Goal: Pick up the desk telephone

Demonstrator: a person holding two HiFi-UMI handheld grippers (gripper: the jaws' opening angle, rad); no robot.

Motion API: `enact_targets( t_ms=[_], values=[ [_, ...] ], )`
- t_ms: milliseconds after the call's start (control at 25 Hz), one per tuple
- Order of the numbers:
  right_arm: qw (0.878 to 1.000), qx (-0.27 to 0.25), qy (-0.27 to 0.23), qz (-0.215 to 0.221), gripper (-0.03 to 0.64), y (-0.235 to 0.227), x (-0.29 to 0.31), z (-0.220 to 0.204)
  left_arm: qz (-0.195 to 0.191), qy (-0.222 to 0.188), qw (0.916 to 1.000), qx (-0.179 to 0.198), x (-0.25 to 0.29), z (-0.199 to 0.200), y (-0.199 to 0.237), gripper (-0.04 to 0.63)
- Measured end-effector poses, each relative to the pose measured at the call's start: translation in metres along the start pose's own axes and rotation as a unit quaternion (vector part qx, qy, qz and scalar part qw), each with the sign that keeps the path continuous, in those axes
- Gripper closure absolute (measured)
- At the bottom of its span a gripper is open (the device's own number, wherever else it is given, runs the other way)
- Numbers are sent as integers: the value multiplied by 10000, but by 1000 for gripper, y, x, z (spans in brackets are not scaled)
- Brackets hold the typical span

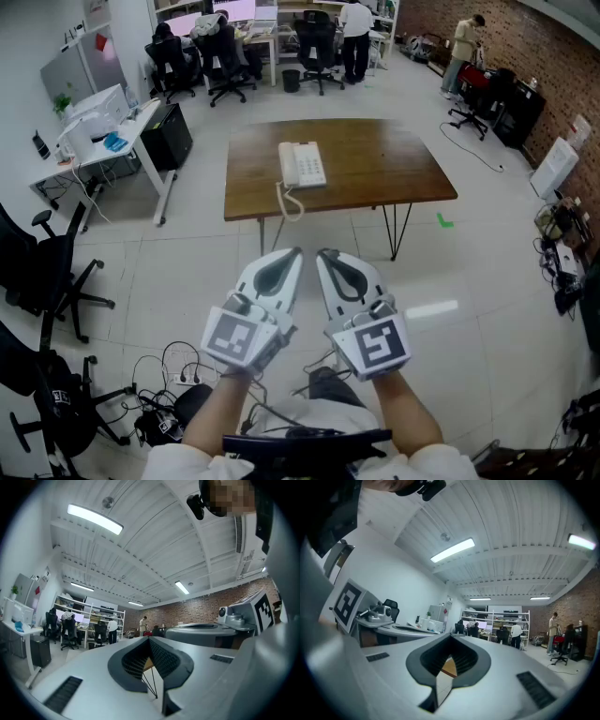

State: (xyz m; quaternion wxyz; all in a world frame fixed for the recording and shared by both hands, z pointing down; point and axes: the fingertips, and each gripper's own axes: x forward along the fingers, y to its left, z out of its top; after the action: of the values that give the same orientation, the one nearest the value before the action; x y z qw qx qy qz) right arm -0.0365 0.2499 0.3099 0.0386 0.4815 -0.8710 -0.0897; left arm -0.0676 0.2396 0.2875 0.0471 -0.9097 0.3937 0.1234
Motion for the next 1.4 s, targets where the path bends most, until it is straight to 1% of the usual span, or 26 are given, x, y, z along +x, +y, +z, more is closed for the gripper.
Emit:
enact_targets(
  t_ms=[240, 480, 600, 680, 840, 960, 1120, 1400],
  values=[
    [9999, -137, -23, 65, 617, -12, 9, -5, 125, 37, 9999, 51, 9, -5, 11, 592],
    [9994, -206, -91, 253, 617, -26, 27, -11, 222, 11, 9996, 147, 25, -11, 24, 592],
    [9993, -110, -124, 320, 617, -32, 39, -13, 351, -33, 9990, 275, 37, -12, 32, 592],
    [9992, -29, -144, 374, 617, -36, 46, -14, 416, -78, 9987, 297, 43, -12, 38, 592],
    [9990, 12, -182, 408, 617, -45, 56, -20, 398, -146, 9986, 301, 55, -16, 48, 592],
    [9988, 84, -161, 450, 617, -55, 63, -27, 330, -24, 9988, 369, 65, -26, 55, 592],
    [9979, 154, -154, 612, 617, -69, 77, -36, 300, 126, 9985, 452, 80, -39, 65, 592],
    [9975, 272, -115, 642, 617, -100, 108, -52, 372, 255, 9980, 449, 114, -58, 86, 592]
  ],
)
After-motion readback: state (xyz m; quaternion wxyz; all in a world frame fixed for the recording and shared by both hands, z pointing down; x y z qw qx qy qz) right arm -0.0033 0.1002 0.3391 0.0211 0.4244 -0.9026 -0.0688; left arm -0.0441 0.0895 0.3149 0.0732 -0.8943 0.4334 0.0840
